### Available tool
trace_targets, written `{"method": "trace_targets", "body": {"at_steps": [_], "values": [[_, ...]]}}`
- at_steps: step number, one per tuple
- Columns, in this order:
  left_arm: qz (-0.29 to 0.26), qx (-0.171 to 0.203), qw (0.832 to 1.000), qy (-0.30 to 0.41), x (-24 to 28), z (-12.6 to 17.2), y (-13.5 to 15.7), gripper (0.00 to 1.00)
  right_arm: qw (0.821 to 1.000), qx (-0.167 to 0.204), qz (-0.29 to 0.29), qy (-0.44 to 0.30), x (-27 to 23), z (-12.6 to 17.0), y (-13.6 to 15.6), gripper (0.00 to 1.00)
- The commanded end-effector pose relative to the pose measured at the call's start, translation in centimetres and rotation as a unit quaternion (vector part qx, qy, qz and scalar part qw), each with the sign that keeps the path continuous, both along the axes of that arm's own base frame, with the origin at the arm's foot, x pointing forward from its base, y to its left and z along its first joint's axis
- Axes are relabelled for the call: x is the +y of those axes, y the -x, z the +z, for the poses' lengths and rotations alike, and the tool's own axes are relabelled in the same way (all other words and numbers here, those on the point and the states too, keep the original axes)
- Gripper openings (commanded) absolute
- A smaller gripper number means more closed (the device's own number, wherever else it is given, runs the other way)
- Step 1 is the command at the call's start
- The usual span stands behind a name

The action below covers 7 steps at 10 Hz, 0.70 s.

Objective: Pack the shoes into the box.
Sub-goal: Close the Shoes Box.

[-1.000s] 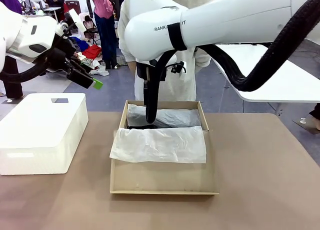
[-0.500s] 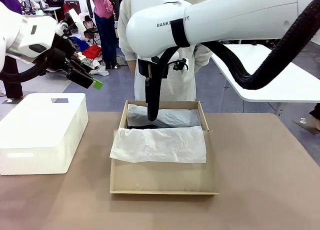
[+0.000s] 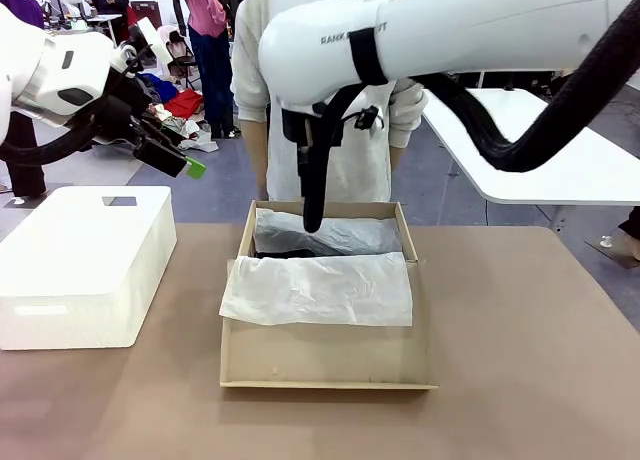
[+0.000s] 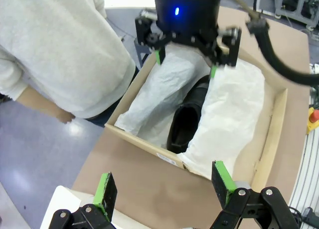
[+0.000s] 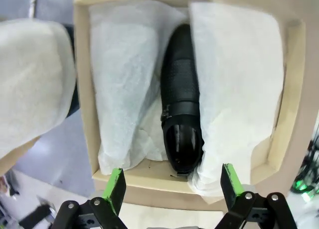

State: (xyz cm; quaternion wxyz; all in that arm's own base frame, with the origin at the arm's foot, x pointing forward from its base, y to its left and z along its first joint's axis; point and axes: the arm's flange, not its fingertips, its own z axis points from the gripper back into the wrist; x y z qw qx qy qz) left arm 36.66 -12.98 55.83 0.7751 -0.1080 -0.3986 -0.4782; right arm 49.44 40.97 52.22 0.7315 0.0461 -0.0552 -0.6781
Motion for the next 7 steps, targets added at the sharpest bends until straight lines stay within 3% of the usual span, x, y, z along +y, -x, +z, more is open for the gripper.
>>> {"method": "trace_targets", "body": {"at_steps": [1, 3, 5, 7], "values": [[-0.003, 0.002, 1.000, 0.005, 0.1, 0.0, -0.1, 1.00, 0.994, -0.011, 0.107, 0.018, -4.1, 1.6, -0.2, 1.00], [-0.003, 0.002, 1.000, 0.005, 0.1, 0.0, -0.1, 1.00, 0.971, 0.012, 0.238, 0.014, -8.1, 2.4, -0.9, 1.00], [-0.003, 0.002, 1.000, 0.005, 0.1, 0.0, -0.1, 1.00, 0.926, 0.021, 0.376, 0.008, -12.6, 3.0, -1.0, 1.00], [-0.003, 0.002, 1.000, 0.005, 0.1, 0.0, -0.1, 1.00, 0.863, 0.023, 0.503, 0.026, -16.8, 2.9, -1.1, 1.00]]}}
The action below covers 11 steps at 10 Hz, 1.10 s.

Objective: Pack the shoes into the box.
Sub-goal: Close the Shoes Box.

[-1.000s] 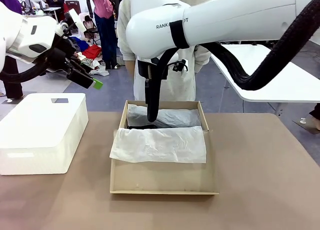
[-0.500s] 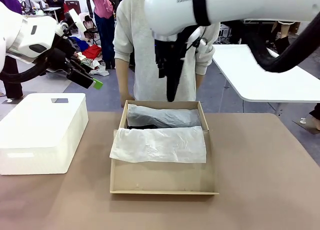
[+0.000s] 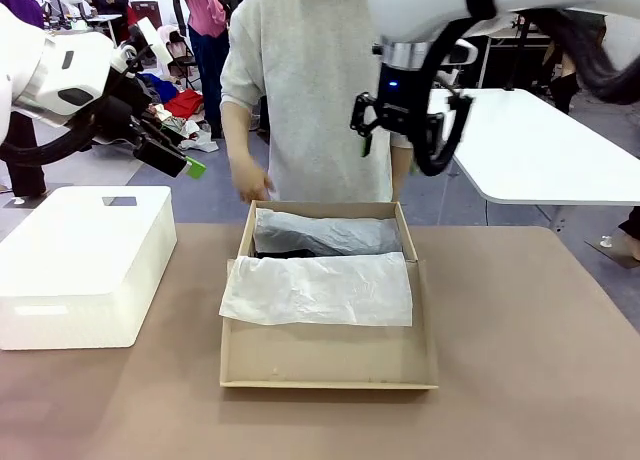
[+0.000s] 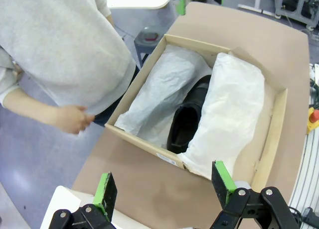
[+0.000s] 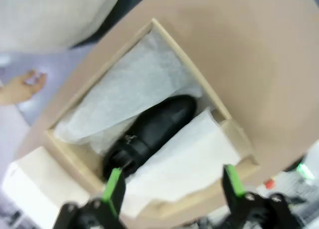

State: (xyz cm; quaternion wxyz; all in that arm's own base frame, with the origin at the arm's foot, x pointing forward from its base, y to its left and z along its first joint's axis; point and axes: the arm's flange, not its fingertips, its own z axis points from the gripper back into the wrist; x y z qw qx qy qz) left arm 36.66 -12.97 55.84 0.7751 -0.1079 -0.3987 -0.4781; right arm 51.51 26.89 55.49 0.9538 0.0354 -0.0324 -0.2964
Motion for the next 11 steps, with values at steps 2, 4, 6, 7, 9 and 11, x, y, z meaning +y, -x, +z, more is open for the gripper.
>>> {"method": "trace_targets", "body": {"at_steps": [2, 4, 6, 7, 9, 11], "values": [[-0.003, 0.002, 1.000, 0.005, 0.1, 0.0, -0.1, 1.00, 0.985, -0.018, 0.165, 0.043, -5.1, -0.8, 0.8, 1.00], [-0.003, 0.002, 1.000, 0.005, 0.1, 0.0, -0.1, 1.00, 0.985, -0.021, 0.168, 0.037, -5.1, -1.6, 1.3, 1.00], [-0.003, 0.002, 1.000, 0.005, 0.1, 0.0, -0.1, 1.00, 0.987, 0.003, 0.156, 0.038, -4.8, -0.7, 0.2, 1.00], [-0.003, 0.002, 1.000, 0.005, 0.1, 0.0, -0.1, 1.00, 0.987, 0.003, 0.156, 0.038, -4.8, -0.7, 0.2, 1.00], [-0.003, 0.002, 1.000, 0.005, 0.1, 0.0, -0.1, 1.00, 0.987, 0.003, 0.156, 0.038, -4.8, -0.7, 0.2, 1.00], [-0.003, 0.002, 1.000, 0.005, 0.1, 0.0, -0.1, 1.00, 0.987, 0.003, 0.156, 0.038, -4.8, -0.7, 0.2, 1.00]]}}
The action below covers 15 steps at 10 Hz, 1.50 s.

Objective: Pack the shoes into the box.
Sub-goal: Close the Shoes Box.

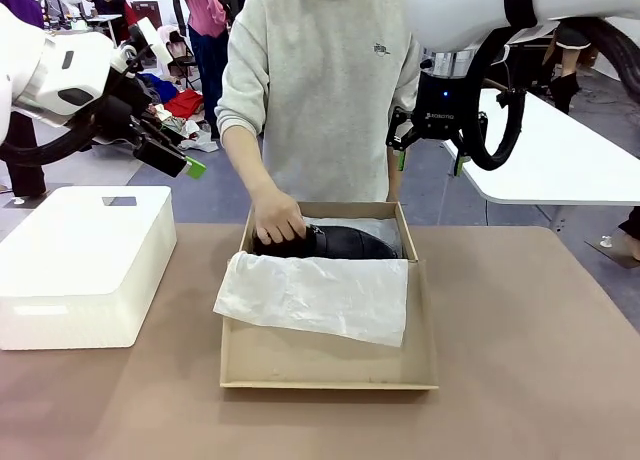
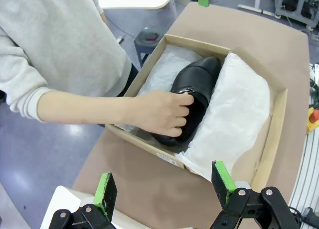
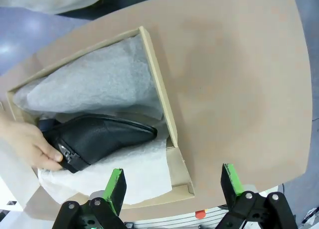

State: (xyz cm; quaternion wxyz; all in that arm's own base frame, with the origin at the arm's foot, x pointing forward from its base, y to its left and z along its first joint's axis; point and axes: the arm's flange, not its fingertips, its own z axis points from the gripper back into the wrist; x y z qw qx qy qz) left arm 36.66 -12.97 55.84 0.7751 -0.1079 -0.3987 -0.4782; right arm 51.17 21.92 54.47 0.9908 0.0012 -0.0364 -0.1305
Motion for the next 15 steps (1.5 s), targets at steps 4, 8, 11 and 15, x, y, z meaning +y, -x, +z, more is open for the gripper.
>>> {"method": "trace_targets", "body": {"at_steps": [4, 8, 11, 15], "values": [[-0.003, 0.002, 1.000, 0.006, 0.1, 0.0, -0.1, 1.00, 0.973, 0.016, 0.225, -0.043, -6.5, 2.0, 0.5, 1.00], [-0.003, 0.002, 1.000, 0.006, 0.1, 0.0, -0.1, 1.00, 0.894, -0.025, 0.436, -0.099, -12.3, 2.1, 0.7, 1.00], [-0.003, 0.002, 1.000, 0.006, 0.1, 0.0, -0.1, 1.00, 0.839, -0.050, 0.537, -0.074, -15.6, 2.1, 1.3, 0.60], [-0.003, 0.002, 1.000, 0.006, 0.1, 0.0, -0.1, 1.00, 0.820, -0.069, 0.565, -0.066, -16.3, 1.2, 1.8, 0.00]]}}
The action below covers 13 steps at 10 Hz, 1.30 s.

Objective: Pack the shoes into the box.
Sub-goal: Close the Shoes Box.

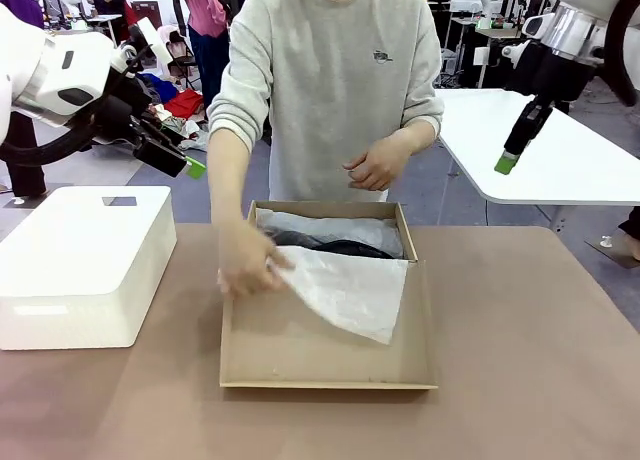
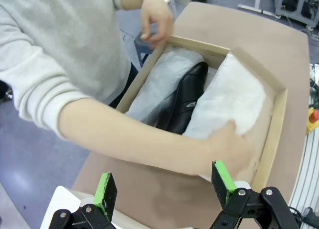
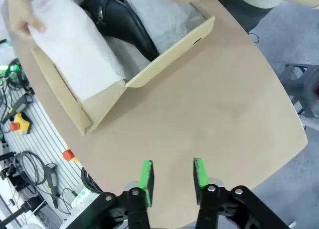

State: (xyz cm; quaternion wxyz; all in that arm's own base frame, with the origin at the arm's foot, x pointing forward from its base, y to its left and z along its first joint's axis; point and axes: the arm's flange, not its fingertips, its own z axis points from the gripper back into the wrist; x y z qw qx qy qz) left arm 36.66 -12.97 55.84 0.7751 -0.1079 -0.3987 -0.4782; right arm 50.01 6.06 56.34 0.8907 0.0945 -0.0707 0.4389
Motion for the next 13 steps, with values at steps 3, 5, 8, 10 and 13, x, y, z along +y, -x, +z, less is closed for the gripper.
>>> {"method": "trace_targets", "body": {"at_steps": [3, 5, 8, 10, 13], "values": [[-0.003, 0.002, 1.000, 0.006, 0.1, 0.0, -0.1, 1.00, 1.000, -0.012, 0.025, -0.011, 0.1, -1.1, 0.8, 0.00], [-0.003, 0.002, 1.000, 0.006, 0.1, 0.0, -0.1, 1.00, 1.000, -0.009, 0.023, -0.003, 0.4, -1.2, 0.9, 0.00], [-0.003, 0.002, 1.000, 0.006, 0.1, 0.0, -0.1, 1.00, 1.000, 0.005, 0.013, 0.002, 0.4, -0.8, 0.3, 0.00], [-0.003, 0.002, 1.000, 0.006, 0.1, 0.0, -0.1, 1.00, 1.000, 0.005, 0.013, 0.002, 0.4, -0.8, 0.3, 0.00], [-0.003, 0.002, 1.000, 0.006, 0.1, 0.0, -0.1, 1.00, 1.000, 0.005, 0.013, 0.002, 0.4, -0.8, 0.3, 0.00]]}}
